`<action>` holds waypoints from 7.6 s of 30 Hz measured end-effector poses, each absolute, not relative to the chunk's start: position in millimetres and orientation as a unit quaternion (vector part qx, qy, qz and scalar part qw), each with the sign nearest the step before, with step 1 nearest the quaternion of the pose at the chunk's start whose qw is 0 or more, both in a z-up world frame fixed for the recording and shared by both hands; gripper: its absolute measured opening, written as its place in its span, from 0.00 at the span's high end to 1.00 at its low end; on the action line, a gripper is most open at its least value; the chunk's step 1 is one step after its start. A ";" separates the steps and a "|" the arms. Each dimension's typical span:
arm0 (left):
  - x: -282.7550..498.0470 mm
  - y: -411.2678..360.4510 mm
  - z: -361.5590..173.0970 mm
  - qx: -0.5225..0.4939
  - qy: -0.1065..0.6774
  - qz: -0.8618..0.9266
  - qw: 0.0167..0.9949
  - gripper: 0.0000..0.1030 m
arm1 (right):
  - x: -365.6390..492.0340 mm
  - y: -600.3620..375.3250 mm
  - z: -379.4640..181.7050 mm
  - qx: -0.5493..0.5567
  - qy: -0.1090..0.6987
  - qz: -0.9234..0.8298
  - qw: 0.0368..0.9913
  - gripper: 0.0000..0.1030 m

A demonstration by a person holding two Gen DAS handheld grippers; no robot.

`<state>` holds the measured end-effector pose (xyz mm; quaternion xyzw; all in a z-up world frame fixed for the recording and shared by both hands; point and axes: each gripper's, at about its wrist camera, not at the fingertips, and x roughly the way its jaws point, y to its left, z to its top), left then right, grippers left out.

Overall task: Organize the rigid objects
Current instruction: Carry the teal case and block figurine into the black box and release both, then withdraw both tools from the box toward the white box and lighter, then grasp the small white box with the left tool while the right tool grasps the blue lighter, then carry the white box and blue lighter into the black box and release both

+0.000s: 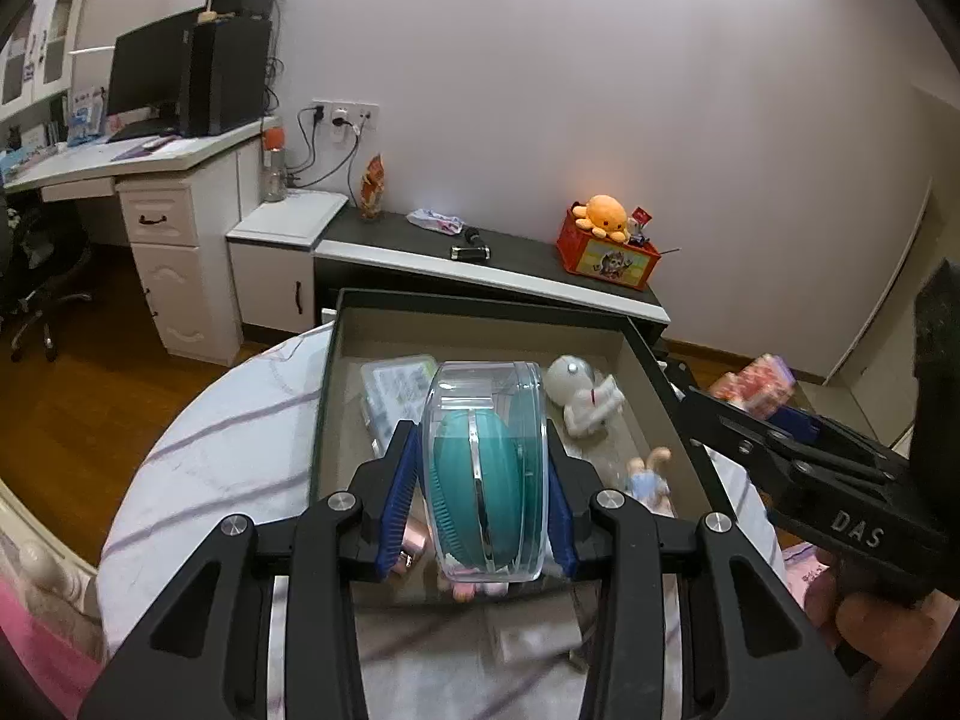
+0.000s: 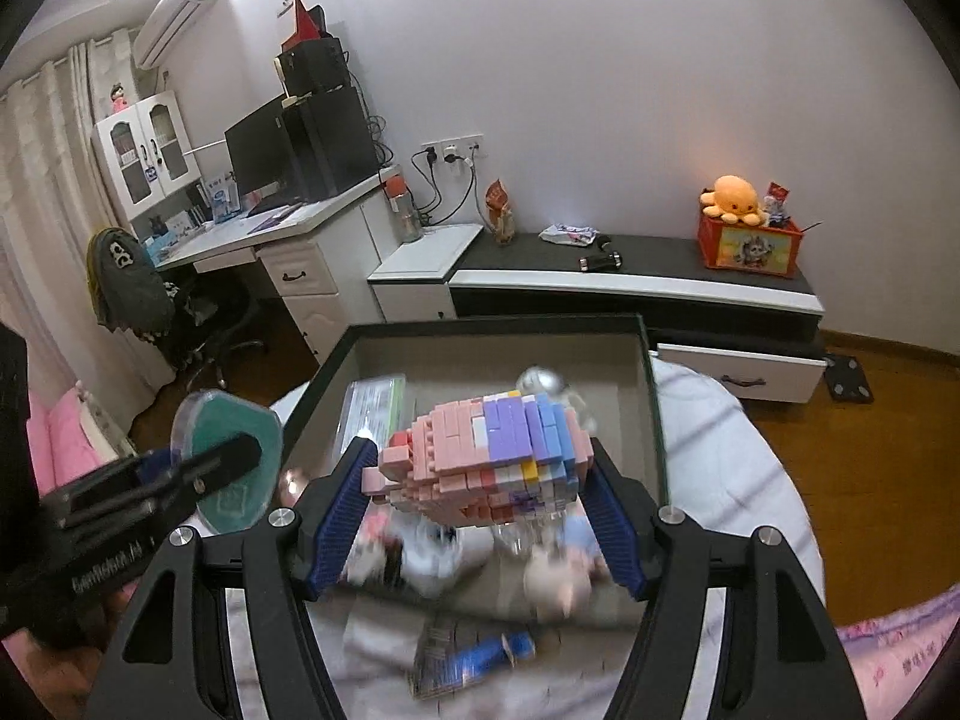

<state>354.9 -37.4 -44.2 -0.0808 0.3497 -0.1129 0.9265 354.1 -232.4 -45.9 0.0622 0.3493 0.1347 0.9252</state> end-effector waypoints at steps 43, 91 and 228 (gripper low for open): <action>413.4 -35.6 -47.0 -0.049 0.343 -0.064 0.936 0.00 | 417.7 -235.4 -76.8 0.090 0.384 0.126 0.910 0.17; 165.5 -24.9 -45.8 -0.055 0.345 -0.062 0.935 0.00 | 167.4 -235.8 -67.7 0.062 0.360 0.098 0.926 0.17; 415.9 -59.8 -106.6 -0.050 0.407 -0.112 0.905 0.48 | 421.8 -234.8 -100.8 0.086 0.399 0.143 0.902 0.19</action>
